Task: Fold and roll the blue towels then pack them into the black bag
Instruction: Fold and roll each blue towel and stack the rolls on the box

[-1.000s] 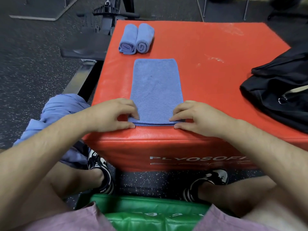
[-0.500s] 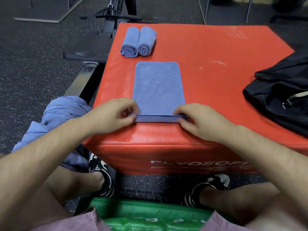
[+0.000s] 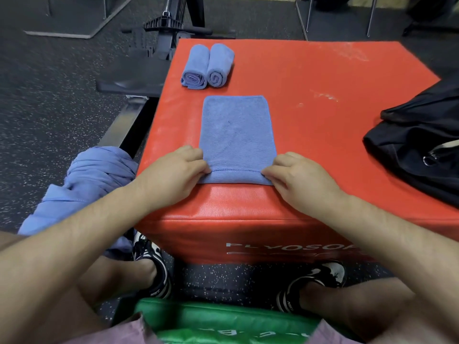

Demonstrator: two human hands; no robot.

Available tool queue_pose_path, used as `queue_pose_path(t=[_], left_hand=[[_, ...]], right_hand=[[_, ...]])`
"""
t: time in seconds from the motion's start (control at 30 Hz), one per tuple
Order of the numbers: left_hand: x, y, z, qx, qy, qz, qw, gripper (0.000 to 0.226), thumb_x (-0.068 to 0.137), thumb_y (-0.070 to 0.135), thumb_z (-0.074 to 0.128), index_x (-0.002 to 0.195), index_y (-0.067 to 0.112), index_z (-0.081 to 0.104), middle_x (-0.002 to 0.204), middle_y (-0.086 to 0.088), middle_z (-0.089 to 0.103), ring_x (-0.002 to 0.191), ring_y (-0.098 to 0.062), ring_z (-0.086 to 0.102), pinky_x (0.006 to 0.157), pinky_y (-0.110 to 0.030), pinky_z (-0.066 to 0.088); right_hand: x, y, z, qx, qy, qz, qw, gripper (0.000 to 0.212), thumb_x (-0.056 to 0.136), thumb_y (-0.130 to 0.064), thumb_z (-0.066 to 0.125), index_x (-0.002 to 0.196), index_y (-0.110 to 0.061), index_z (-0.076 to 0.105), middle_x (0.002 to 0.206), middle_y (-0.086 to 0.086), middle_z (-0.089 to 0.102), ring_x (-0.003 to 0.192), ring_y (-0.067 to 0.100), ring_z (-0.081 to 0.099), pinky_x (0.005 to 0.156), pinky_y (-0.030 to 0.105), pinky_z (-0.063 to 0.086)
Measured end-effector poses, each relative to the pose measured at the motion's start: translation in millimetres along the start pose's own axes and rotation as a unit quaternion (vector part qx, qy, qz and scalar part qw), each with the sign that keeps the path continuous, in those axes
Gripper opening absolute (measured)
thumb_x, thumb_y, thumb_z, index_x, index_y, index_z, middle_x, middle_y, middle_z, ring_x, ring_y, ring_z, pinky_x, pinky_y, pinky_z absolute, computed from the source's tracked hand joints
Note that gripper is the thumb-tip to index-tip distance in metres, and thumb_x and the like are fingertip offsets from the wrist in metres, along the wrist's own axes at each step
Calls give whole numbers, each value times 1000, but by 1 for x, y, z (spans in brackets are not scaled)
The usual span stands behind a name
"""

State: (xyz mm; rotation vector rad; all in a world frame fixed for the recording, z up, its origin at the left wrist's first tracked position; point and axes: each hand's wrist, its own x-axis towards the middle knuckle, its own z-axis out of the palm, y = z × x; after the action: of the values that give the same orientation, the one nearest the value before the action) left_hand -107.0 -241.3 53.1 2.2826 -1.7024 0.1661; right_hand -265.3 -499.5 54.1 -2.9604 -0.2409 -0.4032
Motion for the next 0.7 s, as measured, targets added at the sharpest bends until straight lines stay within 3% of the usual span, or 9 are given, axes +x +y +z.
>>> queue_pose_path(t=[0.07,0.2,0.3,0.4,0.5,0.6,0.7], left_hand=[[-3,0,-6,-3,-15,17,1000,30,97,25,45,101,8,71,89,-5,57,83,-26,53,73,-39,49],[-7,-10,-10,-38,-59,24,997,41,94,46,56,113,10,66,97,6,47,91,-15,47,86,-25,39],[-4,-15,-10,-82,-52,-5,995,35,93,40,59,112,13,68,97,16,41,91,-3,39,88,-17,33],[1,-15,-17,-115,-64,-39,991,24,92,32,62,111,20,71,89,16,54,84,1,46,83,-9,34],[2,-11,-26,-175,-95,-97,975,15,97,22,62,110,28,67,84,10,68,85,-3,59,76,-13,42],[6,-7,-23,-197,-114,-140,964,10,99,23,56,103,31,53,82,10,69,79,-10,62,74,-28,48],[12,-8,-18,-177,-97,-136,970,10,98,21,54,95,29,50,76,10,66,75,-11,59,70,-32,47]], right_hand=[[-4,0,-5,3,-30,-23,999,24,97,-25,50,98,-13,70,88,4,57,83,28,54,67,44,52],[-5,6,-13,38,-58,-25,997,27,91,-29,65,112,-13,70,100,2,60,96,26,56,85,40,50],[0,8,-13,42,-47,-22,998,22,89,-19,66,110,-16,71,102,-1,64,97,25,57,87,39,50],[2,12,-16,35,-60,-6,998,20,87,-21,61,106,-20,69,99,-6,67,95,21,57,84,38,50],[2,11,-21,104,-88,66,989,19,89,-27,59,108,-27,58,93,-13,62,83,12,55,77,36,48],[3,8,-22,161,-101,101,977,18,93,-25,56,110,-28,49,92,-14,62,69,10,54,67,34,43],[7,8,-15,138,-78,96,983,14,94,-22,51,107,-27,51,88,-12,58,74,13,49,65,34,39]])
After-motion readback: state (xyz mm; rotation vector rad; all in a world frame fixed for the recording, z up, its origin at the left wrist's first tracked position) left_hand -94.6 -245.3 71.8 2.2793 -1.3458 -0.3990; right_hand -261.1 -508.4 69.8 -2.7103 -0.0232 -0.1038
